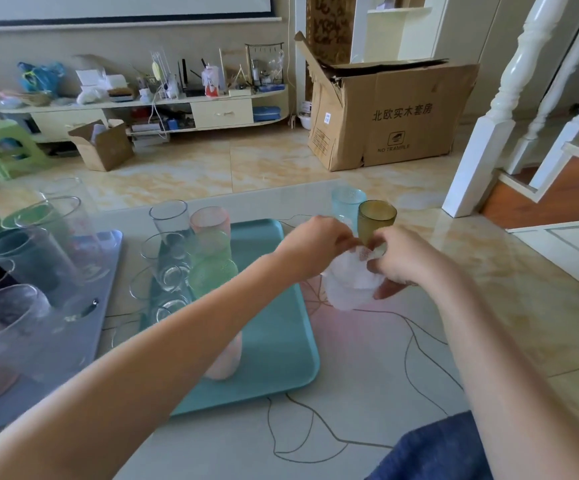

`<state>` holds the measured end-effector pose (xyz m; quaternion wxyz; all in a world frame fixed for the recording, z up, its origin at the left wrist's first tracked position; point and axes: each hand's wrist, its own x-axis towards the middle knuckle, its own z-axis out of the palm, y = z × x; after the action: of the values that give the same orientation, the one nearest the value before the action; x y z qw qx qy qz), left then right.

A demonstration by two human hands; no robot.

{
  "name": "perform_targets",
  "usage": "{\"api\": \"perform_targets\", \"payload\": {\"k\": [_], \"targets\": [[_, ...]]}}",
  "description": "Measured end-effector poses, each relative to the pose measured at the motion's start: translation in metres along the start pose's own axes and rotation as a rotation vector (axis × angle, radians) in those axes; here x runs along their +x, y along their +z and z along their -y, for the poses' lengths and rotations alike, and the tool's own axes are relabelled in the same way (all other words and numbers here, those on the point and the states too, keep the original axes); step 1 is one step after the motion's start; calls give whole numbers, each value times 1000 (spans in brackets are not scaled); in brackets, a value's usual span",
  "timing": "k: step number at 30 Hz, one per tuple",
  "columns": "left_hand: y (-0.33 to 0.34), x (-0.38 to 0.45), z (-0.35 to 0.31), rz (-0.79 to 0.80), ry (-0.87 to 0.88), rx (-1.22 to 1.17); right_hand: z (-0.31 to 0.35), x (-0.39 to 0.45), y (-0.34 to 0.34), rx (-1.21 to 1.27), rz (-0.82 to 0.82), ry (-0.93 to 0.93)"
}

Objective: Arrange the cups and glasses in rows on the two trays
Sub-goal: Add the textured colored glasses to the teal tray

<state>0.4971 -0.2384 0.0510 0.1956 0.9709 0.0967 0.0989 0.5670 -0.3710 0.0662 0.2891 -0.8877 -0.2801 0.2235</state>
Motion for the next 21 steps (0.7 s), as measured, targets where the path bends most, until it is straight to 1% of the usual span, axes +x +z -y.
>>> {"api": "perform_targets", "payload": {"k": [2,3,4,8,12,14,17,21], "targets": [[-21,5,23,-42,-74,-209,-1,4,3,8,-66,-47],[-30,9,39,-71,-115,-264,-3,6,5,11,-95,-66],[-39,11,56,-99,-153,-270,-4,8,7,18,-122,-82],[-56,17,115,-113,-245,-210,-3,14,18,56,-181,-134],[-50,28,147,-103,-314,-128,3,18,39,-6,-151,-165],[-43,33,158,-86,-335,-52,5,18,50,-51,-110,-177],[-33,37,169,-111,-349,104,10,17,60,-87,-85,-222],[-26,38,170,-78,-366,126,15,16,65,-94,-65,-265]]}}
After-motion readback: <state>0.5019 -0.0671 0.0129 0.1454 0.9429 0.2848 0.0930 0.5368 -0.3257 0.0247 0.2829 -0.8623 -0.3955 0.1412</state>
